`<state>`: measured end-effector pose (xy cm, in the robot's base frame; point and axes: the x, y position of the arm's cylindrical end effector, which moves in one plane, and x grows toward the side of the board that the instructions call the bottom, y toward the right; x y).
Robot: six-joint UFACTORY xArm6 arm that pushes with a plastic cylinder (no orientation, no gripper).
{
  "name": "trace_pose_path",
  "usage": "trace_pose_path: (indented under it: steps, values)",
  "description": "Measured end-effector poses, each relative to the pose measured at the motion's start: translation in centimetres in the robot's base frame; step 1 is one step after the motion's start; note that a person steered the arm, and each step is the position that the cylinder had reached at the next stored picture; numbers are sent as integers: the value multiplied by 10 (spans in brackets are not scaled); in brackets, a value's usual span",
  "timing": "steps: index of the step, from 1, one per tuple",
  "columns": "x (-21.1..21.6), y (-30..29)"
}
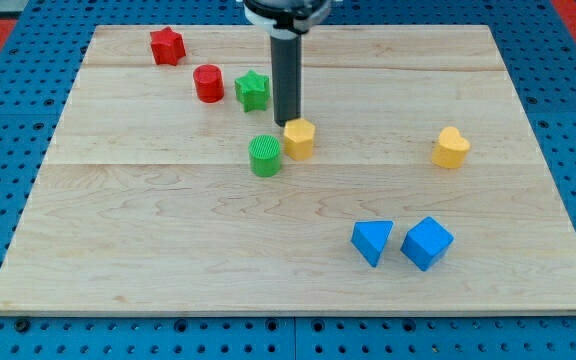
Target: Make a diagonal line out of yellow hexagon and the green circle
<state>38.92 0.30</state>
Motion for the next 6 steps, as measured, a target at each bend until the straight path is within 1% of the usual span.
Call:
trace_pose_path:
  steps: [1, 2, 3, 4, 5, 6]
  values:
    - [-3, 1]
    - [2, -35]
    - [40, -27]
    - [42, -16]
    - [23, -14]
    - [16, -1]
